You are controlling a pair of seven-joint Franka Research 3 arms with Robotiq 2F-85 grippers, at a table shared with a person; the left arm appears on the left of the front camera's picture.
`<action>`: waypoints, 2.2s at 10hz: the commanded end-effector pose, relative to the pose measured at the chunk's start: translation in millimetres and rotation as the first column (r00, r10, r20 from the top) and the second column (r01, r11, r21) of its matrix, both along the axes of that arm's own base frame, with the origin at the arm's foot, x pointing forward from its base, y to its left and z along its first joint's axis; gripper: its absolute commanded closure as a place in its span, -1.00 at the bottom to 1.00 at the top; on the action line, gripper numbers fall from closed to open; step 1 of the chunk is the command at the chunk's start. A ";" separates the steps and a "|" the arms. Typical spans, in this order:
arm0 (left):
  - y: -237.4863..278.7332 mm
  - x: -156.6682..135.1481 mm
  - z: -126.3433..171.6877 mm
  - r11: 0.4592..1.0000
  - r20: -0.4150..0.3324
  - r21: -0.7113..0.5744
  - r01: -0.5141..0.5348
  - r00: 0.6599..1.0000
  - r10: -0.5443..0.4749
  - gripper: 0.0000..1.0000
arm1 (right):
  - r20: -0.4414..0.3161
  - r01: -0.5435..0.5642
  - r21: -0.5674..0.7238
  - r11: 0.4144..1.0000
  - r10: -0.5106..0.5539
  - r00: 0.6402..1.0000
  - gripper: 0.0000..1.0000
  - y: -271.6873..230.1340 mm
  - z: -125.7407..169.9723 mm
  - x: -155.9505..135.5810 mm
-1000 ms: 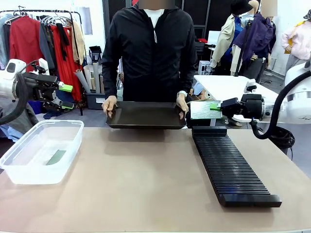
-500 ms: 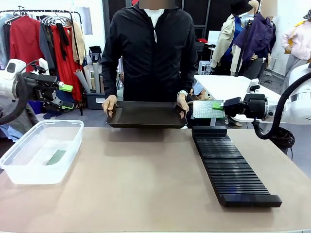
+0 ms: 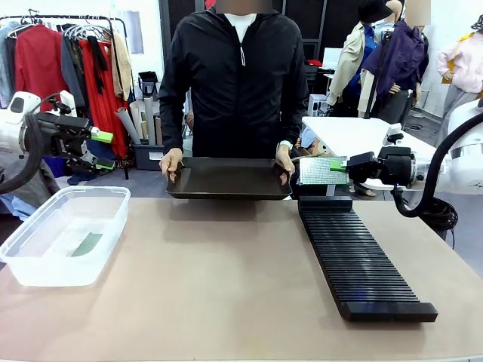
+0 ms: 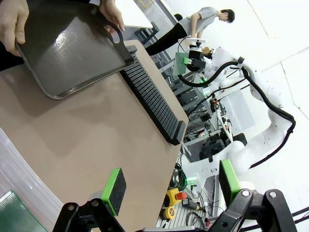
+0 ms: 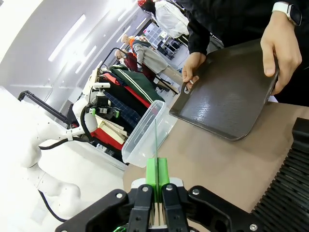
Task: Sort PCBs into racks and boxes based on the side picked up.
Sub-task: If the short side of the Blank PCB is picked up, insert it into the PCB Rack ; if the long side is picked up, place it in the Organizing box.
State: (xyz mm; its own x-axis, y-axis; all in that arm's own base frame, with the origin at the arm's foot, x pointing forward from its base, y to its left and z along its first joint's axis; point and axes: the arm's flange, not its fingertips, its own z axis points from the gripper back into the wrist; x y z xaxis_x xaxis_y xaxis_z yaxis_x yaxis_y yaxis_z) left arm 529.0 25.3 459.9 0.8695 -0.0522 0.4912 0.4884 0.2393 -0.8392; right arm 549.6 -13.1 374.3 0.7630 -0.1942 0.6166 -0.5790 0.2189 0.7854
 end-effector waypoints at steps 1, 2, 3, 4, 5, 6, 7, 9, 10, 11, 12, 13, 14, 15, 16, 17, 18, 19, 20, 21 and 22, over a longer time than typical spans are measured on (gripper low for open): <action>0.1 -2.0 1.6 1.000 0.002 -0.002 0.000 1.000 0.000 -1.00 | 0.005 -0.002 -0.001 1.000 0.002 1.000 1.00 0.2 2.4 -0.1; 0.1 -2.0 1.6 1.000 0.002 -0.002 0.000 1.000 0.000 -1.00 | 0.000 0.000 0.000 1.000 0.000 1.000 1.00 0.0 0.0 0.0; 0.1 -2.0 1.6 1.000 0.002 -0.002 0.000 1.000 0.000 -1.00 | 0.027 -0.073 -0.003 0.997 0.073 0.997 1.00 -5.7 1.9 -0.6; 0.1 -2.0 1.6 1.000 0.002 -0.002 0.000 1.000 0.000 -1.00 | 0.041 -0.101 -0.023 0.995 0.102 0.994 1.00 -10.2 1.7 0.1; 0.1 -2.0 1.6 1.000 0.002 -0.002 0.000 1.000 0.000 -1.00 | 0.058 -0.120 -0.046 0.992 0.123 0.991 1.00 -12.9 -1.0 -0.4; 0.1 -2.0 1.6 1.000 0.002 -0.002 0.000 1.000 0.000 -1.00 | 0.083 -0.148 -0.058 0.987 0.153 0.985 1.00 -16.9 -4.3 -2.1; 0.1 -2.0 1.6 1.000 0.002 -0.002 0.000 1.000 0.000 -1.00 | 0.113 -0.157 -0.085 0.984 0.166 0.980 1.00 -20.5 -6.8 -3.3; 0.1 -2.0 1.6 1.000 0.002 -0.002 0.000 1.000 0.000 -1.00 | 0.182 -0.107 -0.151 0.983 0.134 0.974 1.00 -28.4 -19.5 -6.3; 0.1 -2.0 1.6 1.000 0.002 -0.002 0.000 1.000 0.000 -1.00 | 0.205 -0.109 -0.165 0.980 0.142 0.968 1.00 -33.7 -28.3 -7.8; 0.1 -2.0 1.6 1.000 0.002 -0.002 0.000 1.000 0.000 -1.00 | 0.237 -0.114 -0.143 0.983 0.146 0.960 1.00 -38.9 -34.1 -9.7; 0.1 -2.0 1.6 1.000 0.002 -0.002 0.000 1.000 0.000 -1.00 | 0.248 -0.124 -0.123 0.985 0.152 0.957 1.00 -43.6 -40.8 -10.7; 0.1 -2.0 1.6 1.000 0.002 -0.002 0.000 1.000 0.000 -1.00 | 0.253 -0.147 -0.099 0.984 0.168 0.953 1.00 -47.0 -52.0 -10.2; 0.1 -2.0 1.6 1.000 0.002 -0.002 0.000 1.000 0.000 -1.00 | 0.262 -0.158 -0.090 0.983 0.176 0.949 1.00 -49.0 -63.2 -8.7; 0.1 -2.0 1.6 1.000 0.002 -0.002 0.000 1.000 0.000 -1.00 | 0.269 -0.161 -0.087 0.983 0.179 0.946 1.00 -50.7 -72.9 -7.0; 0.1 -2.0 1.6 1.000 0.002 -0.002 0.000 1.000 0.000 -1.00 | 0.275 -0.164 -0.100 0.981 0.186 0.943 1.00 -52.3 -80.2 -6.7; 0.1 -2.0 1.6 1.000 0.002 -0.002 0.000 1.000 0.000 -1.00 | 0.274 -0.157 -0.106 0.982 0.180 0.945 1.00 -56.8 -86.9 -7.1; 0.1 -2.0 1.6 1.000 0.002 -0.002 0.000 1.000 0.000 -1.00 | 0.271 -0.149 -0.108 0.983 0.174 0.947 1.00 -62.0 -92.0 -7.4; 0.1 -2.0 1.6 1.000 0.002 -0.002 0.000 1.000 0.000 -1.00 | 0.268 -0.136 -0.117 0.984 0.163 0.950 1.00 -66.9 -95.5 -7.3; 0.1 -2.0 1.6 1.000 0.002 -0.002 0.000 1.000 0.000 -1.00 | 0.269 -0.123 -0.127 0.984 0.153 0.951 1.00 -70.6 -98.2 -6.9; 0.1 -2.0 1.6 1.000 0.002 -0.002 0.000 1.000 0.000 -1.00 | 0.265 -0.117 -0.125 0.985 0.147 0.953 1.00 -74.2 -102.1 -6.0; 0.1 -2.0 1.6 1.000 0.002 -0.002 0.000 1.000 0.000 -1.00 | 0.251 -0.111 -0.128 0.985 0.141 0.958 1.00 -78.5 -108.5 -4.6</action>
State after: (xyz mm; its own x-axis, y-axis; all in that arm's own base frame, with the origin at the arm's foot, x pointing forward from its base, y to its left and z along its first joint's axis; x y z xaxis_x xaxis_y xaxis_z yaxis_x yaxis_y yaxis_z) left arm 529.0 25.3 459.9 0.8695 -0.0522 0.4912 0.4884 0.2393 -0.8392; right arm 542.6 -86.6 270.3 0.6027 -0.0490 0.7965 -0.7739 0.2076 0.5984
